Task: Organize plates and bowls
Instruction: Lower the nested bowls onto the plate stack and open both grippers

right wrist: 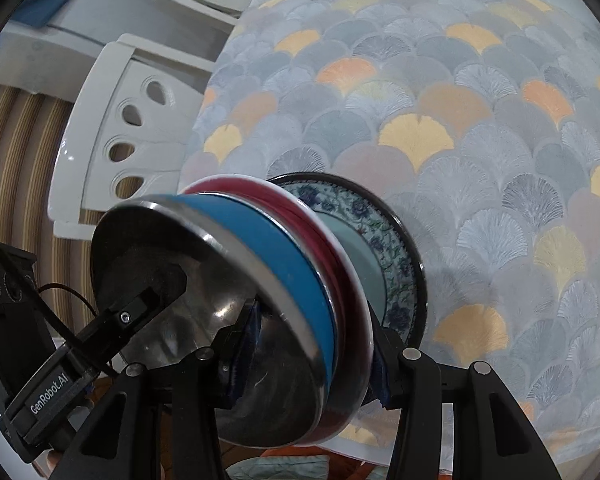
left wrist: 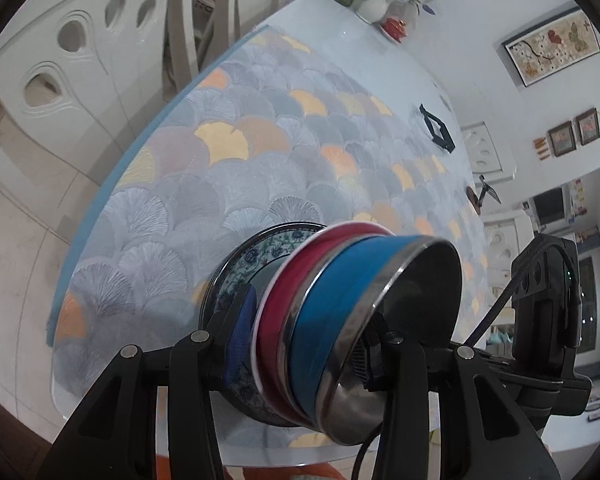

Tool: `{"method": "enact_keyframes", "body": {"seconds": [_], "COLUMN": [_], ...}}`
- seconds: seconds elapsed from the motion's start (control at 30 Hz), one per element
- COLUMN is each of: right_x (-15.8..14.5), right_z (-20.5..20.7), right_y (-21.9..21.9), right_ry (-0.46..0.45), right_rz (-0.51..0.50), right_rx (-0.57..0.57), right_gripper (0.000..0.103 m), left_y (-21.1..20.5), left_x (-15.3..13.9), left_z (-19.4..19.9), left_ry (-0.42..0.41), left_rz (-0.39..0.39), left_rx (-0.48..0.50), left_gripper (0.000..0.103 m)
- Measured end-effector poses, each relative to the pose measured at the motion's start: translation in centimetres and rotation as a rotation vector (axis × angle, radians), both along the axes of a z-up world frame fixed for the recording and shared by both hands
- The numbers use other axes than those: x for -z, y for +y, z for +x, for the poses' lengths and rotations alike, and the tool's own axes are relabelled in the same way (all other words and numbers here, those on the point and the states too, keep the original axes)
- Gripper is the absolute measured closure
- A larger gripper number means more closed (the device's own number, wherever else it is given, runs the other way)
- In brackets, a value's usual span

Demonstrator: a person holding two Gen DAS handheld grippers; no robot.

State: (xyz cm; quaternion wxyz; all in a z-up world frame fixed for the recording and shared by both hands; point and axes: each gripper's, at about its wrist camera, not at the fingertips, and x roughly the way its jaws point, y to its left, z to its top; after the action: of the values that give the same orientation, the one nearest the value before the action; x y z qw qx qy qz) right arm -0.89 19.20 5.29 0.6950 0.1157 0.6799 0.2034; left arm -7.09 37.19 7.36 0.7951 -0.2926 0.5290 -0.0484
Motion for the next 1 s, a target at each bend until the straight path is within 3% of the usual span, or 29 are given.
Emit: {"method": "enact_keyframes", "body": {"seconds": [0.27,0.4,0.57,0.67,0.83,0.93,1.0], "right_x": [0.3,0.4,-1.4,-3.5,-7.5,-10.6,-11.8], "right_z": [0.6,0.7,0.0,-0.5,-2.0,-4.3,-5.4], "right_y": [-0.5,-1.4,-3.4,-4.2,-4.5,-3.5,-3.1], "right_ry": [0.01,0.028,0.005,-0.058,-0.238,-0.439,-0.497], "right_rz": [-0.015,0.024,0.083,0.102,-0.011,-0.19,-0.22], "right_rx": [0.038,0.054,0.076,0.107,0.13,0.141,0.151], "right_gripper": [0.056,0.056,0.05,0.044,0.044,0.039,0.026], "left_y": [-0.1,0.4,1.5,1.8,1.2,0.0,-0.9], "left_x": [0.6,0.4,-1.6,-3.0,-6.3,-8.9,-10.5], "left_z": [0.6,0.7,0.1,0.0,-0.9,-1.8,-2.7], "left_ry": [0.022,0.021,-0.051,-0.092,-0.183,-0.261,-0.32], "left_rz": [-0.023,-0.05,-0.053,-0.04,0.088,0.263,0.384], "left_rx": [0.041,0.056,0.082,0.084,0.096,0.097,0.076], "left_gripper": [0.064,0.064,0.064,0.064,0.064,0.064,0.061]}}
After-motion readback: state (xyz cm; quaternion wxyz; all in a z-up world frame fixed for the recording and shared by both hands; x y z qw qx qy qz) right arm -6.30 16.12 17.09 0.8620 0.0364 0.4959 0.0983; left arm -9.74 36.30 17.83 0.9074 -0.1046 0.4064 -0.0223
